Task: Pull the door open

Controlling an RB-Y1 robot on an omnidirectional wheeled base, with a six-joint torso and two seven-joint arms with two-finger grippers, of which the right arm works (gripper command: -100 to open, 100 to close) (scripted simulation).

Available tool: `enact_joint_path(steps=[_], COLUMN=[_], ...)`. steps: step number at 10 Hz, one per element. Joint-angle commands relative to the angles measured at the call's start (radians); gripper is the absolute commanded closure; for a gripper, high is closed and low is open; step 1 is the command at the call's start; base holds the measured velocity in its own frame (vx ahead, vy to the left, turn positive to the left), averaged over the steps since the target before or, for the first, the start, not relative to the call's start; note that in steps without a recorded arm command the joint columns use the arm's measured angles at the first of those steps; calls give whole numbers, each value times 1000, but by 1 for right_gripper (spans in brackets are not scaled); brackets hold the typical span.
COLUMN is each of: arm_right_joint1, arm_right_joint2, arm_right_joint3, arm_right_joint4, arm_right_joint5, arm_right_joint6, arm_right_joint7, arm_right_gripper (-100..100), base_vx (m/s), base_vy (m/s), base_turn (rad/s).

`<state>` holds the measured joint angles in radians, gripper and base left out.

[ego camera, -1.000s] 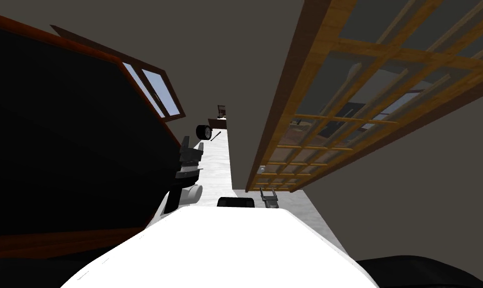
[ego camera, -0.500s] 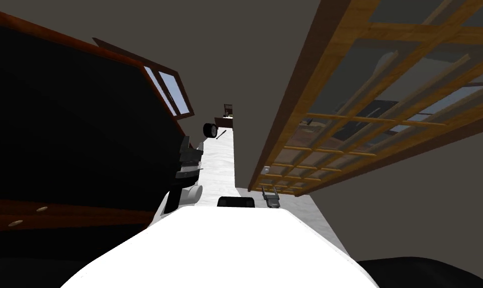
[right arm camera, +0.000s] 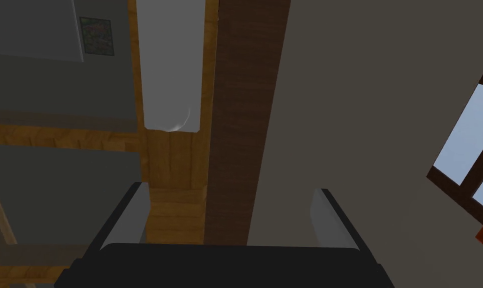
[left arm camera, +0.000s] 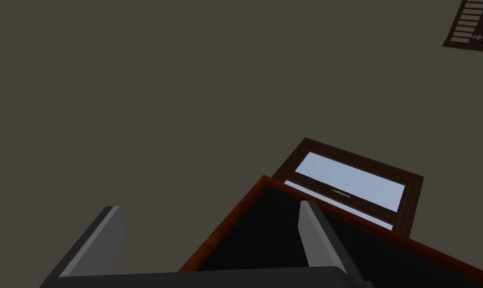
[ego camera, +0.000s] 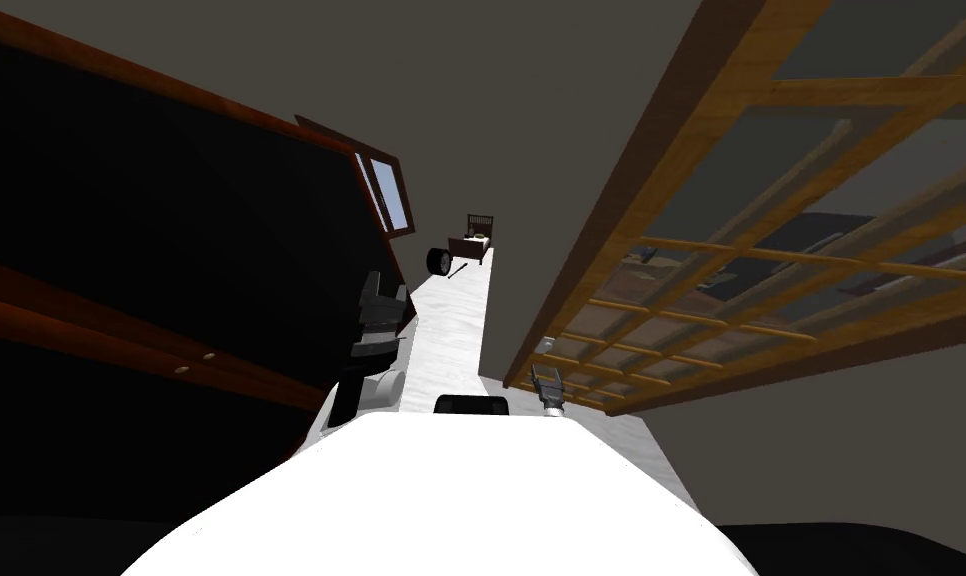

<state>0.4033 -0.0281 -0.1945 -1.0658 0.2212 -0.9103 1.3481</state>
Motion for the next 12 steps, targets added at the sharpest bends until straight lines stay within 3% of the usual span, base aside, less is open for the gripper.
enact_joint_path(steps=[1,4,6,7,8,12], arm_right_joint1=[-25,-81,-91,-79,-79,-79], arm_right_joint2=[11,43,51,53,53,53], arm_right_joint3=[-19,-55,-61,-50,-50,-50], arm_right_joint4=[-2,22,26,30,30,30], arm_right_joint5=[-31,-83,-92,-84,-84,-84], arm_right_joint6=[34,75,82,73,73,73], arm_right_joint7=[20,52,57,53,53,53], arm_right_gripper=[-100,-100,-100,-100,100,100], base_vx=[58,93,117,17,-24,-3], base_vy=[-74,-142,-148,-32,21,-2], base_turn=[275,166,17,11,-4,-12])
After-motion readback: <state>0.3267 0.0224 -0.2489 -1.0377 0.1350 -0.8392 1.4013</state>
